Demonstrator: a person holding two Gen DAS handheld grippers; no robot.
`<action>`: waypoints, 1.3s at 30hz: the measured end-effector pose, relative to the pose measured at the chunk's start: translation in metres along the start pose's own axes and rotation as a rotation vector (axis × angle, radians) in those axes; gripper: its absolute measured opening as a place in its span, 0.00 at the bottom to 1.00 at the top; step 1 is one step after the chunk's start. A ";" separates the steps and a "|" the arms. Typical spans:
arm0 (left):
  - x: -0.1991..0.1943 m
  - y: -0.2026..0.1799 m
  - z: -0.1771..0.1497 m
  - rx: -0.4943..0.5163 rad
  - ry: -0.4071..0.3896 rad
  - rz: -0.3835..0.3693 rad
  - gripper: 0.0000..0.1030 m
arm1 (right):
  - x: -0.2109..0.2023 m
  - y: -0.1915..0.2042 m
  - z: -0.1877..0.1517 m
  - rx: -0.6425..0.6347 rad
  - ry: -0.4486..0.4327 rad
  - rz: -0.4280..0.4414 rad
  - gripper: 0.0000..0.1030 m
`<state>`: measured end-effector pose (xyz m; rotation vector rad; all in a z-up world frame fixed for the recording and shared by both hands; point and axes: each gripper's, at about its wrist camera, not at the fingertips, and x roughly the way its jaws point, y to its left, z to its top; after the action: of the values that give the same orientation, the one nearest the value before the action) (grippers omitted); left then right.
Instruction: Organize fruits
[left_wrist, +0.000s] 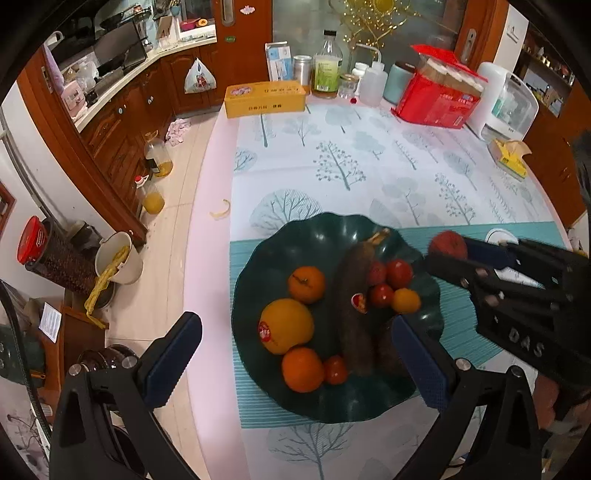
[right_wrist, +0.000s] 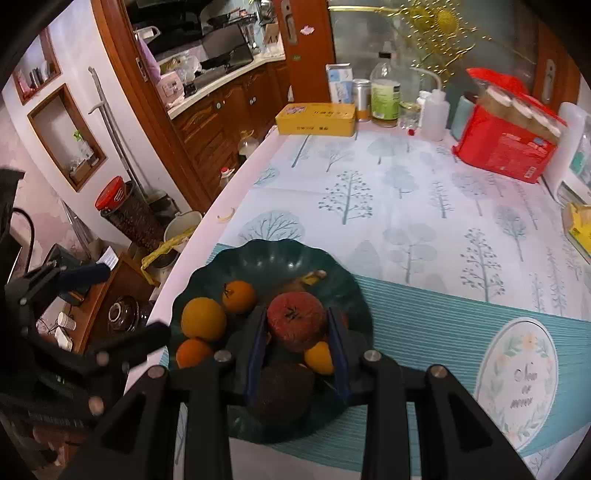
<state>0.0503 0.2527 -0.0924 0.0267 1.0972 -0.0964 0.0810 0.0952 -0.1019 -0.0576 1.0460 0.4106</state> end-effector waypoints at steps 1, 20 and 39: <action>0.003 0.001 -0.001 0.007 0.009 0.003 0.99 | 0.003 0.002 0.001 -0.002 0.008 0.002 0.31; 0.039 -0.007 -0.007 0.034 0.101 -0.009 0.99 | 0.059 0.004 -0.005 -0.025 0.178 0.016 0.35; 0.020 -0.026 -0.019 0.061 0.084 -0.028 0.99 | 0.035 -0.009 -0.023 0.042 0.142 -0.021 0.48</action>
<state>0.0400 0.2267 -0.1181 0.0706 1.1786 -0.1545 0.0796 0.0922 -0.1443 -0.0616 1.1929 0.3691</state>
